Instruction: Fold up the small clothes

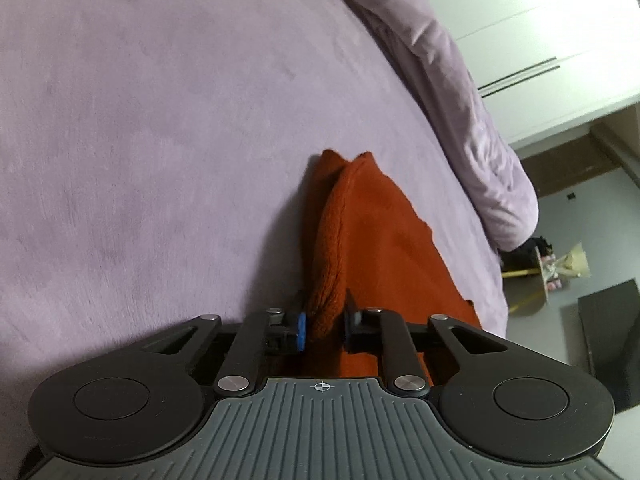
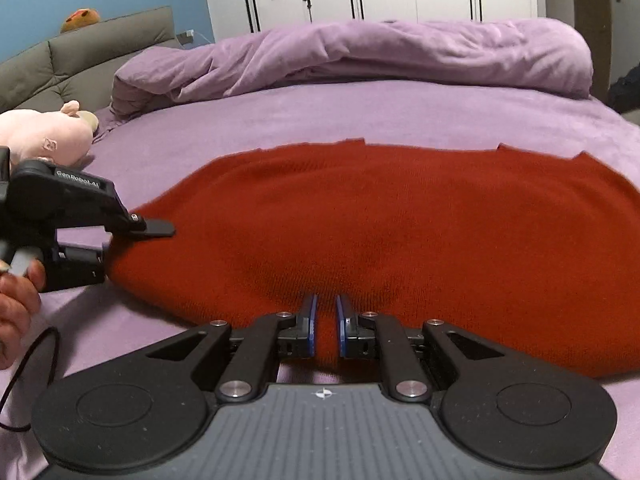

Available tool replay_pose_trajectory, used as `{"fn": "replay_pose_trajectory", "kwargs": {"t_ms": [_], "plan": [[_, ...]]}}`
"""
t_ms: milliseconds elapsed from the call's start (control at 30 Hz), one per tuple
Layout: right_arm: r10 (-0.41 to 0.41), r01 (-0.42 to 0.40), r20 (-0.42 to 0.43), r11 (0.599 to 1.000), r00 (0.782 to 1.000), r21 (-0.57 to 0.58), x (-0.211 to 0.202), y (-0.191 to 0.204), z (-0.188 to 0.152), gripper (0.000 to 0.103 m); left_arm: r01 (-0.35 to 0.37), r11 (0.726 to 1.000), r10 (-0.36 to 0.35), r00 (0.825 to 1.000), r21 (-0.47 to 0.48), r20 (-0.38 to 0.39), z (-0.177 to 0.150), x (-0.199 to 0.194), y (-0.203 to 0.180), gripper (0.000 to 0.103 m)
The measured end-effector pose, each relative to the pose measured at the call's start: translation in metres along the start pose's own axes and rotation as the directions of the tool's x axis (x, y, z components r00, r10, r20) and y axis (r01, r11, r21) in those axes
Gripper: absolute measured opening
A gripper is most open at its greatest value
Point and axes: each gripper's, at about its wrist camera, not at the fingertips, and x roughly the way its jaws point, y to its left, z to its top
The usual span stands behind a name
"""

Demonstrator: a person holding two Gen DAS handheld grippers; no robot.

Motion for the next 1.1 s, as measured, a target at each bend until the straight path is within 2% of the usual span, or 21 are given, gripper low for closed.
{"fn": "replay_pose_trajectory", "kwargs": {"t_ms": [67, 200, 267, 367, 467, 567, 633, 667, 733, 800, 867, 900, 933, 1000, 1033, 1100], "plan": [[0.016, -0.017, 0.013, 0.999, 1.000, 0.034, -0.008, -0.008, 0.002, 0.010, -0.021, 0.999, 0.020, 1.000, 0.032, 0.014, 0.001, -0.004, -0.007, 0.013], [-0.016, 0.010, 0.071, 0.996, 0.997, 0.085, -0.031, -0.030, 0.003, 0.010, -0.056, 0.990, 0.050, 0.998, 0.133, 0.050, 0.002, -0.016, -0.031, 0.011], [-0.046, 0.033, 0.094, 0.991, 0.995, 0.132, -0.042, -0.046, 0.001, 0.010, -0.073, 0.974, 0.060, 0.996, 0.214, 0.070, -0.001, -0.020, -0.052, 0.011], [-0.094, 0.071, 0.107, 0.976, 0.990, 0.203, -0.052, -0.070, -0.002, 0.010, -0.038, 0.948, 0.019, 0.998, 0.317, 0.063, -0.011, -0.019, -0.090, 0.010], [-0.143, 0.108, 0.120, 0.960, 0.982, 0.257, -0.060, -0.090, -0.004, 0.010, 0.006, 0.901, -0.026, 0.999, 0.433, 0.040, -0.031, -0.011, -0.134, 0.010], [-0.173, 0.130, 0.125, 0.946, 0.977, 0.297, -0.065, -0.106, -0.007, 0.011, 0.053, 0.841, -0.047, 0.999, 0.538, -0.026, -0.066, 0.011, -0.176, 0.010], [-0.182, 0.136, 0.123, 0.940, 0.976, 0.311, -0.067, -0.113, -0.009, 0.011, 0.051, 0.803, -0.022, 0.998, 0.594, -0.056, -0.092, 0.034, -0.190, 0.010], [-0.185, 0.140, 0.118, 0.939, 0.976, 0.316, -0.067, -0.116, -0.010, 0.011, 0.037, 0.792, 0.007, 0.998, 0.610, -0.069, -0.103, 0.047, -0.193, 0.010], [-0.182, 0.141, 0.106, 0.938, 0.977, 0.316, -0.067, -0.121, -0.012, 0.011, 0.008, 0.793, 0.070, 0.992, 0.609, -0.103, -0.120, 0.070, -0.189, 0.011], [-0.187, 0.150, 0.094, 0.938, 0.978, 0.311, -0.066, -0.123, -0.014, 0.011, -0.014, 0.759, 0.101, 0.990, 0.650, -0.096, -0.135, 0.081, -0.184, 0.013], [-0.182, 0.147, 0.085, 0.938, 0.980, 0.315, -0.067, -0.125, -0.016, 0.011, -0.006, 0.698, 0.089, 0.993, 0.717, -0.078, -0.145, 0.072, -0.186, 0.024], [-0.178, 0.144, 0.080, 0.938, 0.981, 0.314, -0.067, -0.125, -0.016, 0.011, 0.012, 0.676, 0.082, 0.992, 0.737, -0.091, -0.147, 0.065, -0.187, 0.033], [-0.173, 0.142, 0.076, 0.940, 0.982, 0.309, -0.066, -0.125, -0.016, 0.011, 0.032, 0.671, 0.071, 0.992, 0.741, -0.107, -0.146, 0.055, -0.186, 0.038], [-0.164, 0.134, 0.079, 0.946, 0.983, 0.295, -0.066, -0.124, -0.012, 0.011, 0.056, 0.686, 0.041, 0.993, 0.726, -0.115, -0.141, 0.029, -0.177, 0.038], [-0.150, 0.120, 0.084, 0.951, 0.985, 0.286, -0.066, -0.121, -0.008, 0.011, 0.063, 0.696, 0.025, 0.993, 0.716, -0.112, -0.135, 0.015, -0.171, 0.038], [-0.106, 0.075, 0.110, 0.964, 0.988, 0.255, -0.066, -0.111, 0.003, 0.011, 0.059, 0.734, -0.001, 0.996, 0.677, -0.085, -0.124, -0.014, -0.159, 0.038]]}}
